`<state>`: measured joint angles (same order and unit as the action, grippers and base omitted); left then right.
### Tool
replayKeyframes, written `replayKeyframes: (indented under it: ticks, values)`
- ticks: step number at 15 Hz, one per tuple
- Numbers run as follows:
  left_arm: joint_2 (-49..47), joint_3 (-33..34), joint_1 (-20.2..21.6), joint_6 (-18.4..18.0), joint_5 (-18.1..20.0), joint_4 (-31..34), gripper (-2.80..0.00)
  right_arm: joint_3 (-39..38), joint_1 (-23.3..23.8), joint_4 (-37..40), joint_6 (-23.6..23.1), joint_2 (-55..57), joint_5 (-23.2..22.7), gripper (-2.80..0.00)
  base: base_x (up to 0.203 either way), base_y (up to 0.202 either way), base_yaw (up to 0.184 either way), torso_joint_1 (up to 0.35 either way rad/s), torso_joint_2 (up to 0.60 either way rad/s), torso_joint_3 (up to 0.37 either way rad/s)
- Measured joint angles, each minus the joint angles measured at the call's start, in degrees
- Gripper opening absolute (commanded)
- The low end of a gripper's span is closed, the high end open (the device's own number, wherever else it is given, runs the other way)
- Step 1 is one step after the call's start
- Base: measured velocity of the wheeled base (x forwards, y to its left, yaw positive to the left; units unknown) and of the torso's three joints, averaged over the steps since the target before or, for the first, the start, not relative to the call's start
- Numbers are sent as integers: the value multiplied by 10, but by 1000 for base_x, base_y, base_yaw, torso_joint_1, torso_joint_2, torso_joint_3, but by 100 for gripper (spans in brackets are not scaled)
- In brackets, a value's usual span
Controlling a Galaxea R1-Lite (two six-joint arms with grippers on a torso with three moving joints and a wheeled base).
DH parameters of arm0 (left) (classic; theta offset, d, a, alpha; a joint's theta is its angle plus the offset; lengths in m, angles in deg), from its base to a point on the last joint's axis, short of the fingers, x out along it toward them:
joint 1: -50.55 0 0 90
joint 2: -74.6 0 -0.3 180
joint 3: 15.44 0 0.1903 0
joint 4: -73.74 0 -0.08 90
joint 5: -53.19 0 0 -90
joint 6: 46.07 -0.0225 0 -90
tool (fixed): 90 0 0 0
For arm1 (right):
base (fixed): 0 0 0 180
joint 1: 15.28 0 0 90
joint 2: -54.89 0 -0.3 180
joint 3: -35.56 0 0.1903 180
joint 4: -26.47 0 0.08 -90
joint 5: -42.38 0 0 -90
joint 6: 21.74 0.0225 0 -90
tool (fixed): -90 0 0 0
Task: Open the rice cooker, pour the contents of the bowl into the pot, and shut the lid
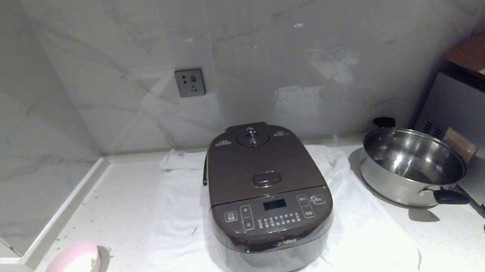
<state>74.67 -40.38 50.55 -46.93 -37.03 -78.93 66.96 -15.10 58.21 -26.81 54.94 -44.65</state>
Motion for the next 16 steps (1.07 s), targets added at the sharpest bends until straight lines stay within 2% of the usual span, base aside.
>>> replayKeyframes:
  ticks: [2, 4, 16]
  values:
    - [0, 0, 0, -2, 0, 0, -280, -58, 0, -83, -5, 0, -29, -280, 0, 0, 0, 0, 0, 0]
    - [0, 0, 1, -3, 0, 0, -280, -75, -1, -81, -3, 0, -44, -280, 0, 0, 0, 0, 0, 0]
    - [0, 0, 1, -2, 1, 0, -280, -80, -3, -84, 24, 0, -42, -280, 0, 0, 0, 0, 0, 0]
